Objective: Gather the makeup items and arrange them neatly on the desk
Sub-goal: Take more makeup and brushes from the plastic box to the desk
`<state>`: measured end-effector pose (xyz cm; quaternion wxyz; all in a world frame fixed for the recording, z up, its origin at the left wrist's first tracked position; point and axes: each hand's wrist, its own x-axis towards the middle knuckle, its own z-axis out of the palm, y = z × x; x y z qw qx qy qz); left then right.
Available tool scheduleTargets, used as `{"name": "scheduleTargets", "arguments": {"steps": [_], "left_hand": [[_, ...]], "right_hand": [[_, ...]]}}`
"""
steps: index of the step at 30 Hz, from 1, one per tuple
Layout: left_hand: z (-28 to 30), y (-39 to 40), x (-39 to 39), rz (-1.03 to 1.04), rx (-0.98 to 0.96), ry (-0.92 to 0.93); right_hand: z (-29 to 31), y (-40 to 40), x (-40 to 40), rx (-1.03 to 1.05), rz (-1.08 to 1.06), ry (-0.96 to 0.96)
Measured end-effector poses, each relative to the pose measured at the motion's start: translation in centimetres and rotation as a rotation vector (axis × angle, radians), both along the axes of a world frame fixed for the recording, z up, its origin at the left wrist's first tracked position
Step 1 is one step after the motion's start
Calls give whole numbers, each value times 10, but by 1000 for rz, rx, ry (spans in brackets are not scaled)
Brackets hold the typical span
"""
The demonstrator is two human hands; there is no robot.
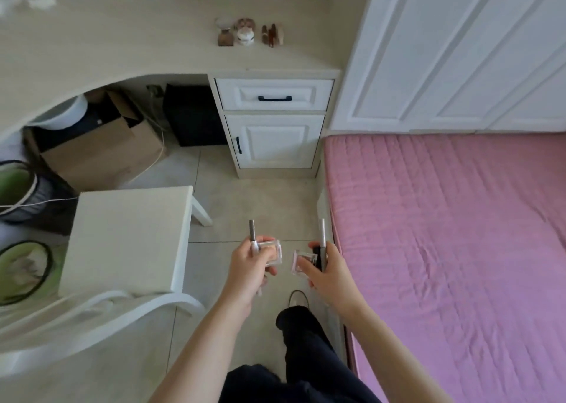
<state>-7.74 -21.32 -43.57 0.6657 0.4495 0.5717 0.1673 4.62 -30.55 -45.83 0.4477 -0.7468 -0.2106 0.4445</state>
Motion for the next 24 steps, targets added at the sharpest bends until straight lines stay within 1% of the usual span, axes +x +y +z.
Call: {"name": "scheduleTargets", "arguments": {"steps": [5, 8, 17, 24], "left_hand": [[7, 52, 51, 62, -3, -9], [5, 83, 75, 90, -15, -2], [3, 191, 132, 136, 28, -4], [3, 320, 181, 14, 129, 16]], "right_hand": [[9, 61, 62, -15, 160, -12], [9, 97, 95, -24, 200, -32], [6, 207, 164, -34, 192, -46], [4, 326, 202, -47, 98, -69]]}}
